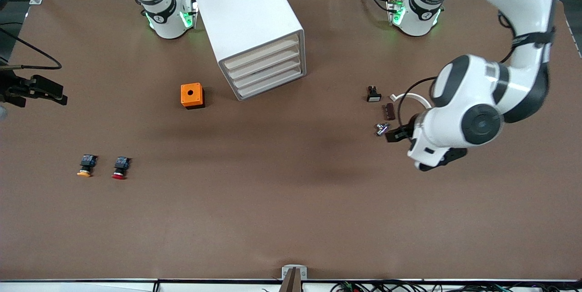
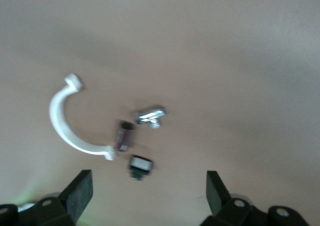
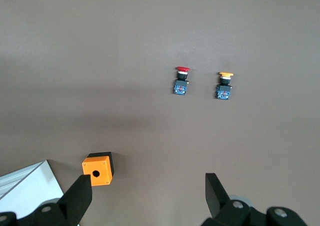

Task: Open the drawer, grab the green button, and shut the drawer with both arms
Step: 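Reach the left gripper toward the cabinet's lowest drawer handle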

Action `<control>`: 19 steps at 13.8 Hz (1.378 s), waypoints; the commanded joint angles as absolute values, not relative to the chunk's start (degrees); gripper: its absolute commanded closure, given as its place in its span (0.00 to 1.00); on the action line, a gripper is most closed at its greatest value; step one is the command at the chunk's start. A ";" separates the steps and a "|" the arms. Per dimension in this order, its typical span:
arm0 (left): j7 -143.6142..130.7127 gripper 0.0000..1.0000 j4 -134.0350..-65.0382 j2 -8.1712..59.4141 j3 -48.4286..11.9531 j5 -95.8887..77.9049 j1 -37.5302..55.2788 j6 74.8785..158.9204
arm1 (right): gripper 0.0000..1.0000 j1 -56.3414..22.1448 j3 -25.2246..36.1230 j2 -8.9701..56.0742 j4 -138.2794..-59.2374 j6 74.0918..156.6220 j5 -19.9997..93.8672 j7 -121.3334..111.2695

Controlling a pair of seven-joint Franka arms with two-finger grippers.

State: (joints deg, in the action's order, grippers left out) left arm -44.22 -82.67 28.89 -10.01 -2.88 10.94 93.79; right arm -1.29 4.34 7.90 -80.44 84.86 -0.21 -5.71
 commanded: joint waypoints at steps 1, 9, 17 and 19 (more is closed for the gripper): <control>-58.47 0.00 -80.42 34.26 -9.84 -4.04 15.10 96.05 | 0.00 -1.41 4.22 8.44 -79.19 84.11 -0.35 -5.18; -90.50 0.00 -78.22 43.42 -9.84 -19.39 22.15 101.68 | 0.00 -2.20 4.22 8.53 -79.19 84.29 -0.53 -5.19; -104.94 0.00 -79.89 46.49 -9.76 -39.15 23.82 99.58 | 0.00 -2.29 4.22 8.53 -79.19 84.55 -0.53 -5.19; -108.61 0.00 -79.89 46.84 -9.76 -45.59 23.73 97.83 | 0.00 -2.29 4.22 8.53 -79.19 84.55 -0.53 -5.18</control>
